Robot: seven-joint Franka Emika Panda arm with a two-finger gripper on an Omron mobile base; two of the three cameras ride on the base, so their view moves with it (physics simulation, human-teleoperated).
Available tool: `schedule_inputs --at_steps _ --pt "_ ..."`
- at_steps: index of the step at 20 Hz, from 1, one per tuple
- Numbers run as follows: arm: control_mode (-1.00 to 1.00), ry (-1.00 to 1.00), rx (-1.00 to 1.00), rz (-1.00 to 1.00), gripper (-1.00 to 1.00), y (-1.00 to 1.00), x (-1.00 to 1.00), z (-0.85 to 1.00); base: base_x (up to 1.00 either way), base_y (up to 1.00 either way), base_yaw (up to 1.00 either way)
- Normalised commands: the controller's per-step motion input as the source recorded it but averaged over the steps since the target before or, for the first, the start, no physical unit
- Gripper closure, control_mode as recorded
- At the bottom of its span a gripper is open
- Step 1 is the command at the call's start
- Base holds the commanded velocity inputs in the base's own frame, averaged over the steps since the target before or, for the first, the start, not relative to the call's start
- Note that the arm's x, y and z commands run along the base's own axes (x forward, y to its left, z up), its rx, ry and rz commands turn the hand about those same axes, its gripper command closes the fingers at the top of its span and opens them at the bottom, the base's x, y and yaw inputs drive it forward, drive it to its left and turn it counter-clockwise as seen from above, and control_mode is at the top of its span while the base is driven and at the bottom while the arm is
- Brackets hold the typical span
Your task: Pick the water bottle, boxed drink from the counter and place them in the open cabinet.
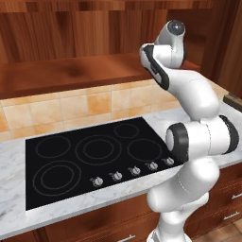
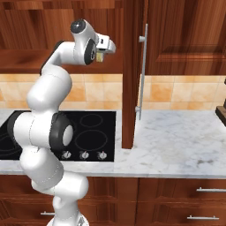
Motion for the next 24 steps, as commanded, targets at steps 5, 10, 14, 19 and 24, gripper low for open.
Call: schedule_inputs --at_steps 5,10,14,19,24 --pt "-1.0 -0.01 0.0 0.0 -1.0 0.0 -0.78 0.0 0.0 0.0 0.0" --pt "-1.0 -0.01 0.0 0.0 -1.0 0.0 -0.86 0.0 0.0 0.0 0.0" --pt "-1.0 0.0 0.0 0.0 -1.0 0.0 -0.96 0.0 0.0 0.0 0.0" --pt "-1.0 0.0 0.0 0.0 -1.0 0.0 -1.0 0.0 0.0 0.0 0.0" --pt "-1.0 0.0 0.02 0.0 -1.0 0.0 -1.0 -0.14 0.0 0.0 0.0"
